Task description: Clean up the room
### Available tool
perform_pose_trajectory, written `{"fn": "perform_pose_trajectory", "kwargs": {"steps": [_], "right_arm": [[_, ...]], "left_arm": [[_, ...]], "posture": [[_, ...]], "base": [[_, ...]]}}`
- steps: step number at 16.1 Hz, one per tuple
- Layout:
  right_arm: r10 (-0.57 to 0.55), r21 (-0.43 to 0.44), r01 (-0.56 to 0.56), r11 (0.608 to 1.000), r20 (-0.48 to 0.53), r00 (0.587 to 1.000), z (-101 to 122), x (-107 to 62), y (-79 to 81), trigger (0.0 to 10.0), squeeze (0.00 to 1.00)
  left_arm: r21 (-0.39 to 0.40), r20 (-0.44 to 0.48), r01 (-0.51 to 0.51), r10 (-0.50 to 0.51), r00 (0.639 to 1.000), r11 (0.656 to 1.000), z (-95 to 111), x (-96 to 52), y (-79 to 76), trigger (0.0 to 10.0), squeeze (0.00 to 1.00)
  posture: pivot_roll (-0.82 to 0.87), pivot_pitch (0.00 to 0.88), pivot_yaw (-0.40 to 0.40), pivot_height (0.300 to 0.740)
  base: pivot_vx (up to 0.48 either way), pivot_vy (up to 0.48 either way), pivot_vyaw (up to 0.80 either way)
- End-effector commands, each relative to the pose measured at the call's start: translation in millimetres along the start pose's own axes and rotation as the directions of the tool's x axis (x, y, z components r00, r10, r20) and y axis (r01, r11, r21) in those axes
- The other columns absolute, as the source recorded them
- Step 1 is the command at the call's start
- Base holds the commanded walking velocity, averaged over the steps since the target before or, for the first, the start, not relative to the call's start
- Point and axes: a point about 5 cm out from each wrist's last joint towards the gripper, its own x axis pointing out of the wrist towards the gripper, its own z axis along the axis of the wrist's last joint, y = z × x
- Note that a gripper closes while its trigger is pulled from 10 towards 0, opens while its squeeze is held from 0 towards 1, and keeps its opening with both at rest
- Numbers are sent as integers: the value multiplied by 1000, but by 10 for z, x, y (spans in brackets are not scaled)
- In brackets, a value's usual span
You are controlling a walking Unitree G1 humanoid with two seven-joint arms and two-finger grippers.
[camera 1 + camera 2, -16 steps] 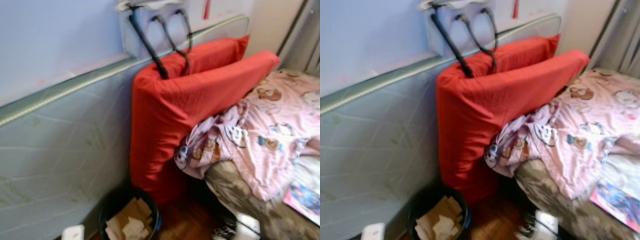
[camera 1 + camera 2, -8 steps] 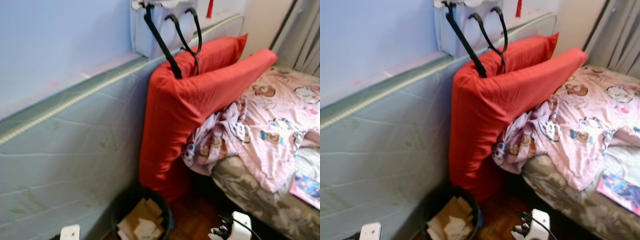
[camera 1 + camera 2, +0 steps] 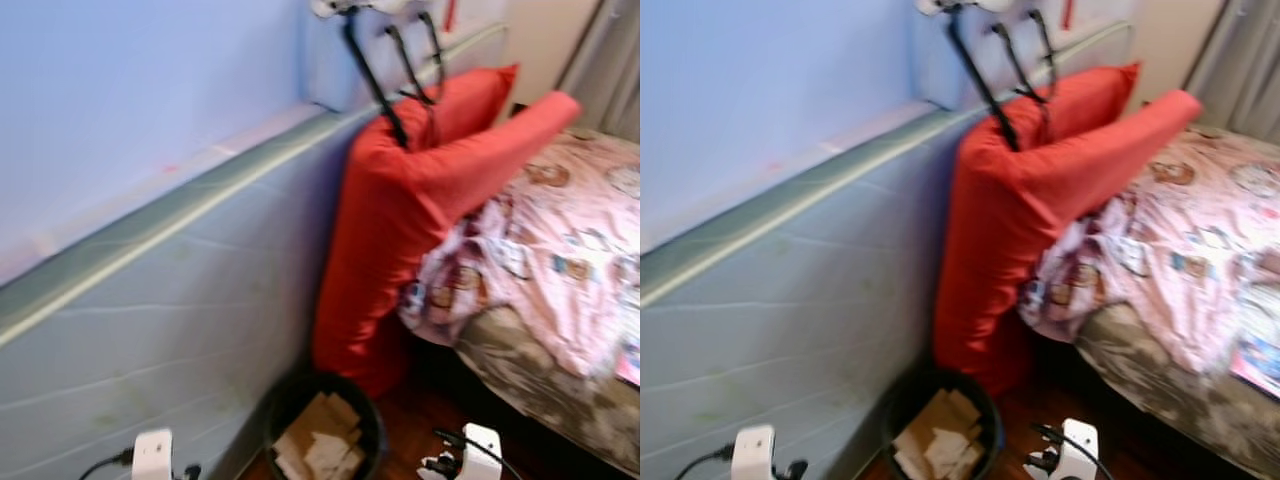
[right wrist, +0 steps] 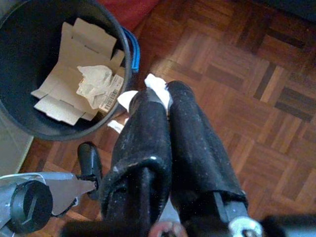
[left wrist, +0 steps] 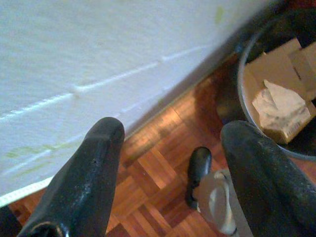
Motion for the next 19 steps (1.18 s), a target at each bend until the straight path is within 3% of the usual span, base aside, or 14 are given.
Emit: {"fn": "perform_pose_trajectory", "kwargs": {"steps": [1, 5, 12, 19], "right_arm": [[-18, -3, 18, 1000, 5, 1000, 9, -9, -68, 10000, 0], [-16, -6, 16, 1000, 5, 1000, 20, -9, -81, 10000, 0], [-23, -11, 23, 1000, 6, 1000, 26, -12, -102, 10000, 0], [-36, 3, 36, 999, -1, 999, 14, -13, -112, 10000, 0]], "left_arm": [[-14, -23, 2, -2, 1000, 1000, -77, -13, -40, 10000, 0], [-45, -6, 19, -19, 1000, 999, -39, 9, -219, 10000, 0], [-78, 25, 37, -35, 999, 996, -18, 5, -206, 10000, 0], [-63, 45, 54, -51, 998, 997, 41, 19, -261, 10000, 0]], "posture": [[73, 0, -6, 740], [74, 0, -12, 740], [81, 0, -28, 740], [71, 0, -23, 740]], "base": [[0, 0, 800], [0, 0, 800], [0, 0, 800], [0, 0, 0]]}}
